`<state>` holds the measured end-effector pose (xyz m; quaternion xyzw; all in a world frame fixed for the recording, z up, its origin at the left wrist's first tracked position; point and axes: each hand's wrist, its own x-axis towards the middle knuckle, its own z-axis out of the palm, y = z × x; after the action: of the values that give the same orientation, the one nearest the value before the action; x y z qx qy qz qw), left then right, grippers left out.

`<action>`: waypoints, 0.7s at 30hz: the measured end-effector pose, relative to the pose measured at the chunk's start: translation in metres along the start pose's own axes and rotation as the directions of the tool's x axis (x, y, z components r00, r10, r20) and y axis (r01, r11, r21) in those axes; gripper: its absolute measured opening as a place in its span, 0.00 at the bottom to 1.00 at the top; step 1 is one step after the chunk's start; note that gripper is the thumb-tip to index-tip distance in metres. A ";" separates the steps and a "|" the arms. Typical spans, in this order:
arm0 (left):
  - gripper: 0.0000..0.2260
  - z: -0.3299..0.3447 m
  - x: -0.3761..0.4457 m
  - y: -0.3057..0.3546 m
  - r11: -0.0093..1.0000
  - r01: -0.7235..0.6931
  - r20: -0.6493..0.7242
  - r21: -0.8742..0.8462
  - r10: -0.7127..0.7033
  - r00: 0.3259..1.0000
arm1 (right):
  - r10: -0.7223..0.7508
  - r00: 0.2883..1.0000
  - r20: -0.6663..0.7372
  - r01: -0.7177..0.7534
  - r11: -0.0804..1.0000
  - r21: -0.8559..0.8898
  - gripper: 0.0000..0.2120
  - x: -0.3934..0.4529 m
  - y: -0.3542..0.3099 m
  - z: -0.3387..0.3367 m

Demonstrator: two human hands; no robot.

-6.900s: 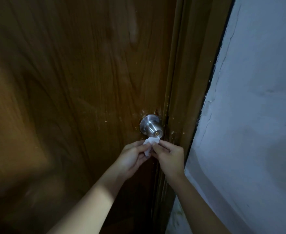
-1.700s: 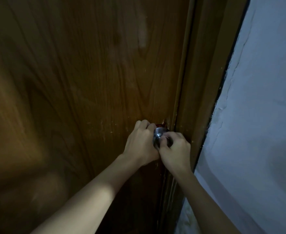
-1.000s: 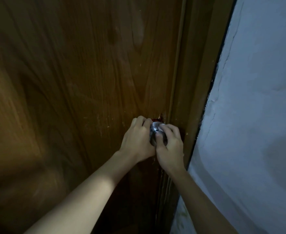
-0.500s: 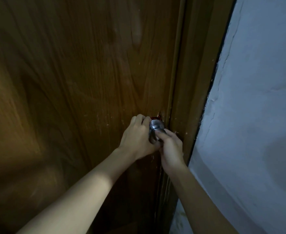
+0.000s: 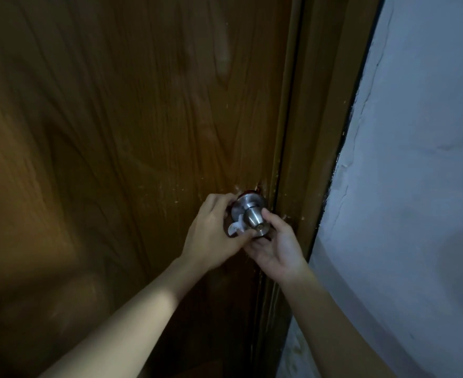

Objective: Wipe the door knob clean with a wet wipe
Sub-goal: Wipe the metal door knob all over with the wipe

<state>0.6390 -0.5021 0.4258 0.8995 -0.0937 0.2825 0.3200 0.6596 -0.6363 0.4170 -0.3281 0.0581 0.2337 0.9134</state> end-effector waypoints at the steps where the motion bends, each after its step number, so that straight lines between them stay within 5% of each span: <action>1: 0.24 0.001 -0.004 0.000 0.997 0.063 -0.034 -0.053 -0.065 0.997 | 0.006 1.000 -0.014 -0.007 0.999 -0.054 0.10 0.000 0.000 0.000; 3: 0.16 0.006 -0.008 0.003 0.951 0.246 -0.047 -0.188 -0.259 0.965 | 0.008 0.999 -0.044 -0.014 0.991 -0.136 0.08 0.002 0.001 -0.001; 7: 0.13 0.015 -0.007 0.012 0.696 0.558 0.113 -0.452 -0.576 0.810 | 0.010 0.997 -0.080 -0.022 0.987 -0.160 0.14 0.002 0.002 0.001; 12: 0.10 0.014 -0.006 0.008 0.628 0.600 0.081 -0.495 -0.655 0.752 | -0.098 0.988 -0.120 0.039 0.906 -0.421 0.10 0.003 0.000 -0.001; 17: 0.09 0.011 0.004 0.014 0.701 0.444 -0.093 -0.558 -0.584 0.806 | -0.141 0.979 -0.149 0.074 0.920 -0.385 0.11 0.006 -0.007 0.005; 21: 0.07 0.018 -0.006 0.020 0.926 0.159 -0.155 -0.342 -0.222 0.963 | -0.078 0.986 -0.150 0.041 0.971 -0.235 0.20 0.006 -0.008 -0.001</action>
<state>0.6351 -0.5294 0.4211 0.8077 -0.0199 0.3154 0.4978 0.6684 -0.6403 0.4194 -0.4513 0.0931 0.1846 0.8681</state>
